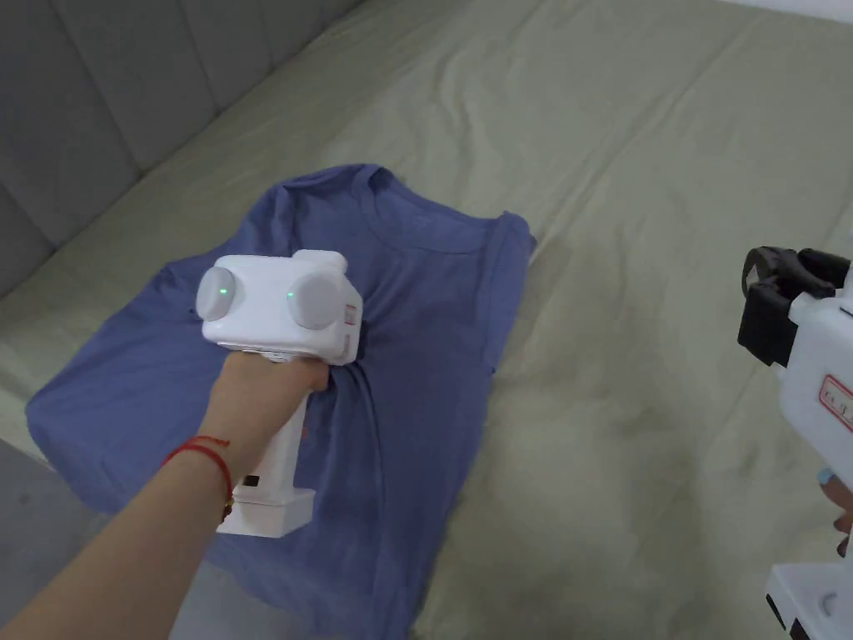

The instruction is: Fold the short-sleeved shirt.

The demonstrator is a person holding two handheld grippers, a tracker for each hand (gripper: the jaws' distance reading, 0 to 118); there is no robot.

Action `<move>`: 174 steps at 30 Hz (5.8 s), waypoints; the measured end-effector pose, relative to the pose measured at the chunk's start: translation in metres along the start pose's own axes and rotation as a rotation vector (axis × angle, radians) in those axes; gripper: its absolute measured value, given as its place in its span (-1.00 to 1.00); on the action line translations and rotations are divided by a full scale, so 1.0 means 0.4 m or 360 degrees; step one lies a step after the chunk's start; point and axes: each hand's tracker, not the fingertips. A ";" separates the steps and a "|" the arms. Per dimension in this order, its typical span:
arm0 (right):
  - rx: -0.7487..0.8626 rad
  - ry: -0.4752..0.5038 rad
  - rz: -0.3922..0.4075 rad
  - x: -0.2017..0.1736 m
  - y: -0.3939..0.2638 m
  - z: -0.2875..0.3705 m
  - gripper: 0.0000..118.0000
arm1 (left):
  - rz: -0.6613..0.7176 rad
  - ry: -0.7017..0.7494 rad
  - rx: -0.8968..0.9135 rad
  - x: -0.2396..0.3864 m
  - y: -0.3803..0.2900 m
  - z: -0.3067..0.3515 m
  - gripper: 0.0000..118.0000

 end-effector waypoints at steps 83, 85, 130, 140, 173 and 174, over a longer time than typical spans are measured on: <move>0.0140 -0.0957 -0.0336 0.478 -0.274 0.694 -1.00 | -0.0474 -0.0642 0.0403 0.725 -0.159 0.284 0.22; 0.0106 -0.0960 -0.0346 0.489 -0.283 0.679 -1.00 | -0.0595 -0.0501 0.0039 0.772 -0.117 0.154 0.84; -0.1226 -0.0538 -0.0685 0.958 -0.166 -0.335 0.98 | -0.0290 -0.0539 0.0164 0.753 -0.191 0.142 -0.95; -0.1058 -0.0426 -0.0598 0.916 -0.151 -0.249 -0.72 | -0.0347 -0.0531 0.0215 0.752 -0.160 0.151 -0.95; 0.0869 -0.0598 -0.0258 0.733 0.493 1.097 -0.72 | -0.0717 -0.0485 0.1992 0.611 0.098 1.391 -0.95; 0.0847 -0.0608 -0.0251 0.748 0.506 1.072 -0.72 | -0.0723 -0.0469 0.1974 0.626 0.130 1.382 -0.95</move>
